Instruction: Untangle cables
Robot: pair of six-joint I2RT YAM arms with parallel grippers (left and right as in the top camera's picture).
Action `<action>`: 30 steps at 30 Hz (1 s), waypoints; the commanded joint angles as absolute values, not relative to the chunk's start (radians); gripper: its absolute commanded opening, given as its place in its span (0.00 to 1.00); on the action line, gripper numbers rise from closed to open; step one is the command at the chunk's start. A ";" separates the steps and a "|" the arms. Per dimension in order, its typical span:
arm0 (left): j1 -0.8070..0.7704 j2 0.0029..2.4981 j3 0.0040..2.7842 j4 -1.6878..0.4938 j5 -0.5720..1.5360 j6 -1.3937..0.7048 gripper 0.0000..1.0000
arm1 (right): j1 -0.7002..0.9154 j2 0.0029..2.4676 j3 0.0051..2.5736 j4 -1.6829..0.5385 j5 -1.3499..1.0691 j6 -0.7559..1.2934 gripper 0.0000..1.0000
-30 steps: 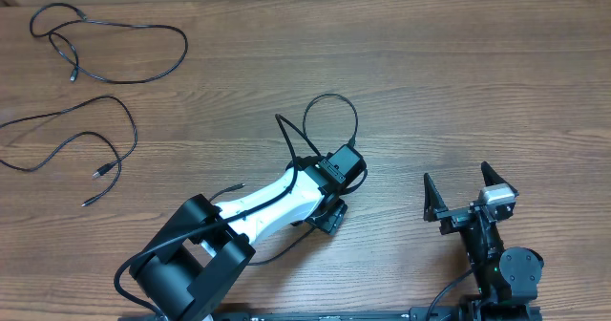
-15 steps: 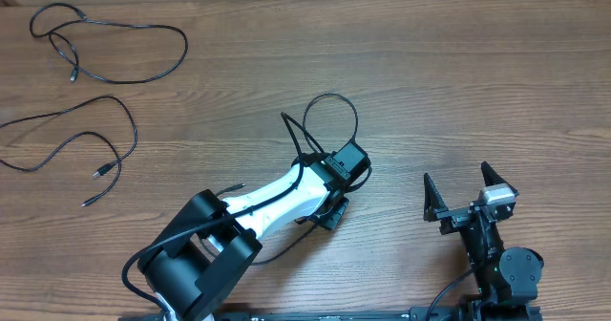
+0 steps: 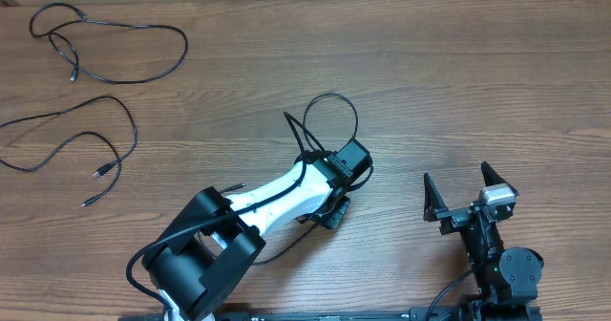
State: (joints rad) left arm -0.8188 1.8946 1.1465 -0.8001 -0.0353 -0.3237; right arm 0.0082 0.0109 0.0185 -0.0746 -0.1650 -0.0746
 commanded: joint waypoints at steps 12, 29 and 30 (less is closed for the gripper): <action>-0.824 1.973 1.120 -0.805 -0.031 -0.331 0.04 | 0.011 0.003 0.008 -0.069 -0.158 -0.076 1.00; -0.780 1.804 1.378 -1.031 -0.028 -0.361 0.04 | 0.011 0.003 0.008 -0.069 -0.158 -0.076 1.00; -0.770 1.782 1.387 -1.039 -0.026 -0.361 0.04 | 0.011 0.003 0.008 -0.069 -0.158 -0.076 1.00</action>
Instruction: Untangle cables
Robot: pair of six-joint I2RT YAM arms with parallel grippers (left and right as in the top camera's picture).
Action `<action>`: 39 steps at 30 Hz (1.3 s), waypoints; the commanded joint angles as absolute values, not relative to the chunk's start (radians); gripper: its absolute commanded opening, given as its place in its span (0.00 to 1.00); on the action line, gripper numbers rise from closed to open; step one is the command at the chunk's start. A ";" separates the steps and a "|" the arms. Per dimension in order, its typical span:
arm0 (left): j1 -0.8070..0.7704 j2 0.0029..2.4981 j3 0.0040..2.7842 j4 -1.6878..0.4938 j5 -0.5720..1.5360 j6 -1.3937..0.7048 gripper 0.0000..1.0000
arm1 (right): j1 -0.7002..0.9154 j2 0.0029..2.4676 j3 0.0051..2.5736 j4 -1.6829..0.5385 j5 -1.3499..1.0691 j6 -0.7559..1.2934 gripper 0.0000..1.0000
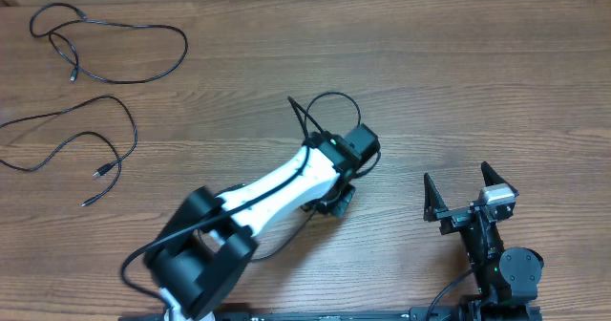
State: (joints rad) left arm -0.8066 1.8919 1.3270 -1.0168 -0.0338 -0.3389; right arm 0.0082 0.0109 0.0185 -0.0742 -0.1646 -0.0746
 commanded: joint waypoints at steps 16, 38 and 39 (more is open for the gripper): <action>-0.411 1.409 1.409 -1.044 0.335 -0.364 0.04 | 0.011 0.003 0.008 -0.069 -0.158 -0.076 1.00; 0.176 1.372 1.409 -1.005 1.105 -0.368 0.04 | 0.011 0.003 0.008 -0.069 -0.158 -0.076 1.00; 0.191 1.372 1.409 -1.005 1.111 -0.368 0.04 | 0.011 0.003 0.008 -0.069 -0.158 -0.076 1.00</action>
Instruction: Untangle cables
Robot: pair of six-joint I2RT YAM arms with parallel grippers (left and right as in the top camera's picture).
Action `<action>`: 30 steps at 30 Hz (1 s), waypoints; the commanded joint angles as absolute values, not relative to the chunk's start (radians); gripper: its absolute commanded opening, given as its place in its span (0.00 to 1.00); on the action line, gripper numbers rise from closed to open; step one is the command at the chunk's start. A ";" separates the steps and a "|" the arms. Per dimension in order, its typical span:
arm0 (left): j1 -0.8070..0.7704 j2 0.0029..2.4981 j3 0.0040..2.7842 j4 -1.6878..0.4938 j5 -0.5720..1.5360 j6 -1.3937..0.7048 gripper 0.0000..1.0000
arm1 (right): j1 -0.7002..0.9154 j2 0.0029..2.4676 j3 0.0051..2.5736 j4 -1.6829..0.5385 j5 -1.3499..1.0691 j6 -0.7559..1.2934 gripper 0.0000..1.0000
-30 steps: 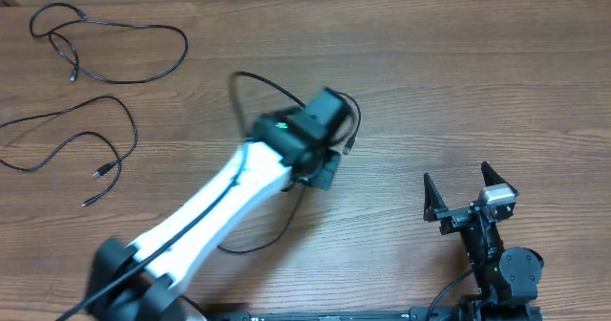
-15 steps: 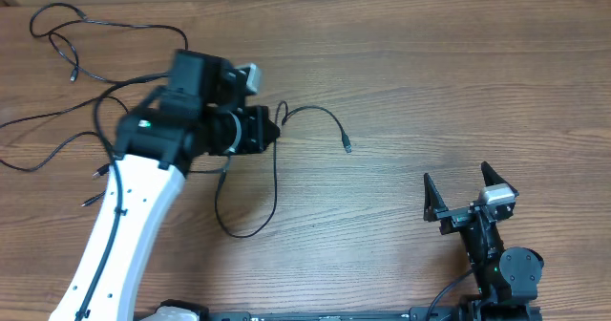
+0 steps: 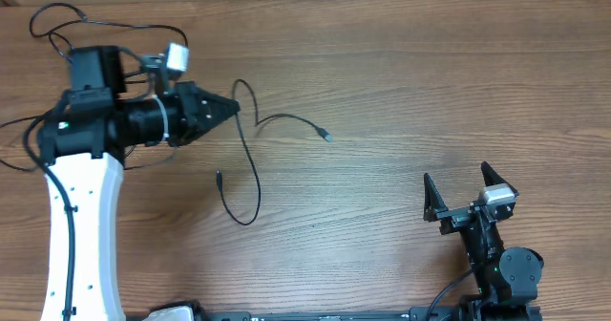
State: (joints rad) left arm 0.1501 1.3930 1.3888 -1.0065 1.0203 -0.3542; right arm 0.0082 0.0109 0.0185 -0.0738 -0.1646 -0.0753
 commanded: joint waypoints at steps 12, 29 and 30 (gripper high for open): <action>0.224 1.297 1.437 -0.931 1.093 -0.368 0.04 | 0.011 0.003 0.008 -0.069 -0.158 -0.076 1.00; 0.224 1.070 1.540 -1.021 0.725 -0.366 0.04 | 0.011 0.003 0.008 -0.069 -0.158 -0.076 1.00; 0.224 1.060 1.540 -1.022 0.725 -0.366 0.04 | 0.011 0.003 0.008 -0.069 -0.158 -0.076 1.00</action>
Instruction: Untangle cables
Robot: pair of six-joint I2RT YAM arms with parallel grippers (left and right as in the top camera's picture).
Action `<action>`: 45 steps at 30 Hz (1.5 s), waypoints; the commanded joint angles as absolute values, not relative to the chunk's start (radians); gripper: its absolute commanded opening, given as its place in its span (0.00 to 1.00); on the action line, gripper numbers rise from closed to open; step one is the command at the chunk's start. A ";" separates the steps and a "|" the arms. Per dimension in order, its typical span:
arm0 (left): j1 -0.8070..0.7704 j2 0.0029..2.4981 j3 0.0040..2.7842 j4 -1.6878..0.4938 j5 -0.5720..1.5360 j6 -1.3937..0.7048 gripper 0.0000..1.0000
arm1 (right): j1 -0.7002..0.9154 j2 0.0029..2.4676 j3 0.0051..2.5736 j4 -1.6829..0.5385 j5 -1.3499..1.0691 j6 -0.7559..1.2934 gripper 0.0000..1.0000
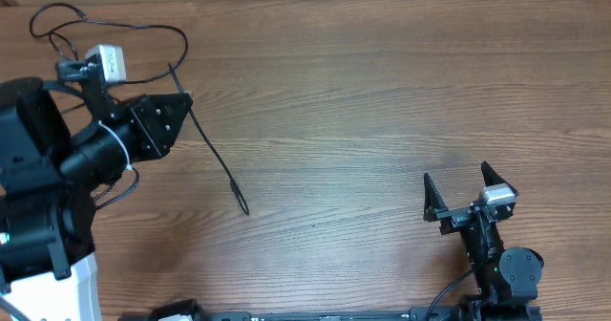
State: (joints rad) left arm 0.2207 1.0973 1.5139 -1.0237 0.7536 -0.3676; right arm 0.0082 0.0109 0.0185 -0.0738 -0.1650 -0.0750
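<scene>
My left gripper (pixel 183 101) is at the left of the overhead view, raised and shut on a thin black cable (pixel 215 163). That cable runs in a nearly straight line from the fingers down-right to a small hooked end (pixel 244 209) near the table's middle. A short stub (pixel 172 69) sticks up above the fingers. At the top left lies a second black cable (pixel 153 30) in a loose loop, partly hidden by the arm. My right gripper (pixel 460 189) rests open at the lower right, with nothing between its fingers.
The left arm's black and white body (pixel 48 187) covers the table's left side and whatever lies beneath it. A short piece of another black cable (pixel 122 182) shows beside the arm. The table's far edge runs along the top.
My left gripper has drawn back to the left and now points down-right. The held cable, which was spread in curves toward the middle, is now one straight strand. The right arm has not moved.
My left gripper was low at the table's middle on a looped cable, with two other cables lying at the left. It then shifted slightly up-right with the loop. Later it stood at the left with that cable trailing rightward, and now the cable hangs straight from it.
</scene>
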 commanded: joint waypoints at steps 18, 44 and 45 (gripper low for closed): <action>0.224 1.011 1.540 -1.023 0.695 -0.395 0.04 | 0.011 0.003 0.008 -0.069 -0.158 -0.076 1.00; 0.224 1.011 1.540 -1.219 0.020 -0.789 0.04 | 0.011 0.003 0.008 -0.069 -0.158 -0.076 1.00; 0.224 1.012 1.540 -1.219 0.007 -0.790 0.04 | 0.011 0.003 0.008 -0.069 -0.158 -0.076 1.00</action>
